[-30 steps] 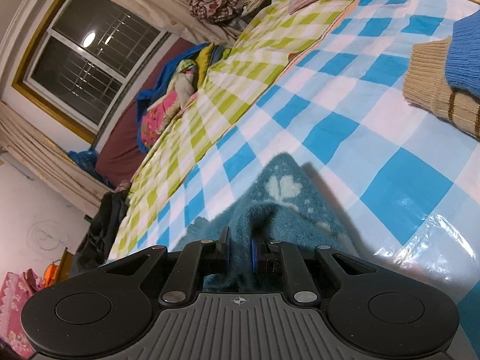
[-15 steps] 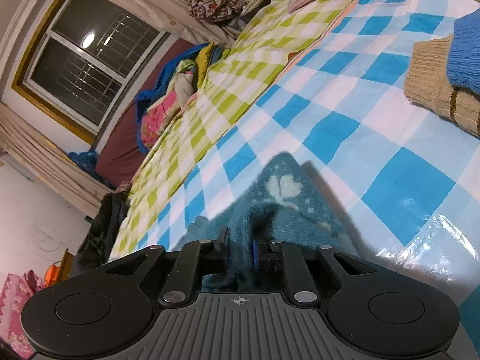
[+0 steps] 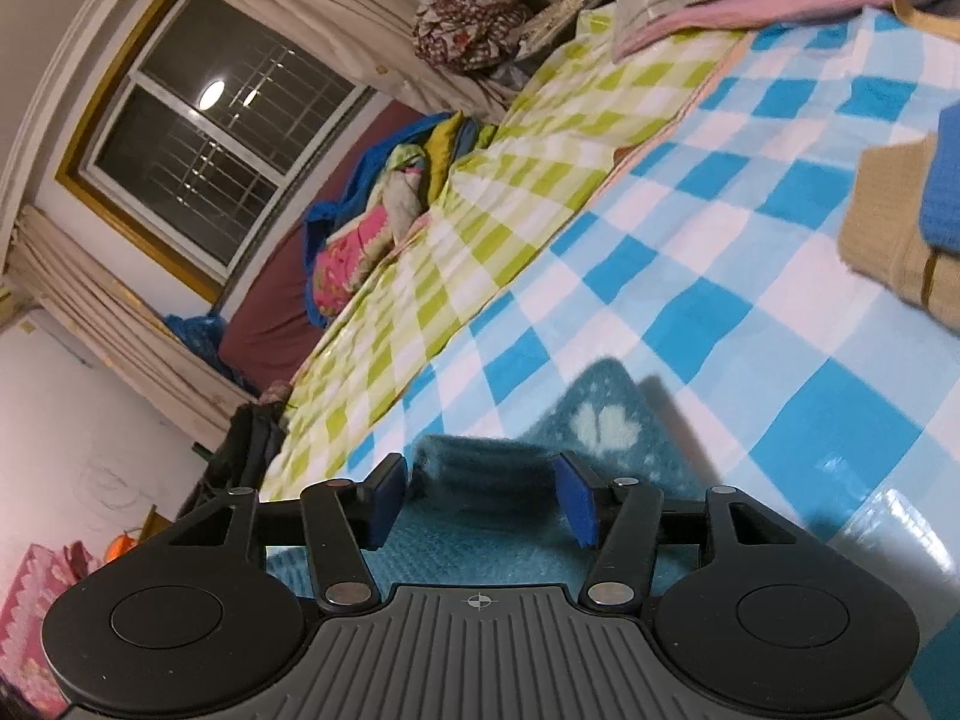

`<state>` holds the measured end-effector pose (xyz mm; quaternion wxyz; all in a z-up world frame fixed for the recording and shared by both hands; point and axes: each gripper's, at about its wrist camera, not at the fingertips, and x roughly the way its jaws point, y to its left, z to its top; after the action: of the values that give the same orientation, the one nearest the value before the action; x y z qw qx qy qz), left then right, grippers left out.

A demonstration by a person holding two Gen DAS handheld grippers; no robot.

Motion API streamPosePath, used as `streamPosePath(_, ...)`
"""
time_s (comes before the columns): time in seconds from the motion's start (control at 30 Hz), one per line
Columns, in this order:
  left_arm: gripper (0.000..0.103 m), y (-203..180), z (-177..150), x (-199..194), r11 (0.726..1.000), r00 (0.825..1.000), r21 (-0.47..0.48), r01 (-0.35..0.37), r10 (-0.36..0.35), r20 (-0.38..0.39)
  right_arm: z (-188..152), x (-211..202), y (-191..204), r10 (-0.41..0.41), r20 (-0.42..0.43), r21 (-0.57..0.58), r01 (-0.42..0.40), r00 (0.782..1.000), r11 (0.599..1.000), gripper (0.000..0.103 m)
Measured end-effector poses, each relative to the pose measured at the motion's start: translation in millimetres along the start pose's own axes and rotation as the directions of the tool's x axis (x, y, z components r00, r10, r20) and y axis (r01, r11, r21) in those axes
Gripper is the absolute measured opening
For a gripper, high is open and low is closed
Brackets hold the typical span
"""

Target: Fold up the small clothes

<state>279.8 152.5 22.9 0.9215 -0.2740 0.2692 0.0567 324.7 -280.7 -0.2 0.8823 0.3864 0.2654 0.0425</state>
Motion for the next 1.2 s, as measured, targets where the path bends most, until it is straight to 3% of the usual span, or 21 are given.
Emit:
streamPosePath(0.33,0.029,10,6,3,0.994,1.000,-0.110,-0.005,0.002,-0.028,-3,-8,11,-0.066,0.055,-0.213,0.076,0.996,0.974,0.056)
streamPosePath(0.47,0.030,3,5,1,0.998,1.000,-0.064,-0.021,0.020,-0.019,0,-11,12,-0.061,0.058,-0.228,0.073,0.996,0.971,0.056)
streamPosePath(0.63,0.037,13,8,1,0.990,1.000,-0.142,-0.001,-0.001,-0.017,-2,-13,14,-0.057,0.057,-0.266,0.070,0.997,0.961,0.056)
streamPosePath(0.7,0.044,5,10,-5,0.995,0.997,-0.074,-0.061,0.064,0.040,-5,-9,17,-0.059,0.046,-0.307,0.070,0.997,0.949,0.056)
streamPosePath(0.8,0.057,-10,11,-17,0.985,0.974,0.064,-0.159,0.146,0.172,-8,-9,20,-0.061,0.054,-0.349,0.076,0.997,0.934,0.056)
streamPosePath(0.87,0.057,-15,11,-22,0.976,0.965,0.110,-0.187,0.162,0.206,-8,-10,18,-0.060,0.064,-0.342,0.079,0.996,0.937,0.057)
streamPosePath(1.0,0.059,-27,1,-31,0.959,0.969,0.223,-0.174,0.127,0.212,-7,-18,11,-0.042,0.089,-0.317,0.068,0.995,0.946,0.057)
streamPosePath(1.13,0.062,-43,-23,-33,0.921,0.978,0.360,-0.150,0.085,0.188,-8,-22,12,-0.046,0.105,-0.358,0.081,0.993,0.930,0.057)
streamPosePath(1.2,0.063,-48,-31,-30,0.905,0.983,0.401,-0.141,0.079,0.166,-5,-26,9,-0.032,0.119,-0.331,0.070,0.992,0.941,0.057)
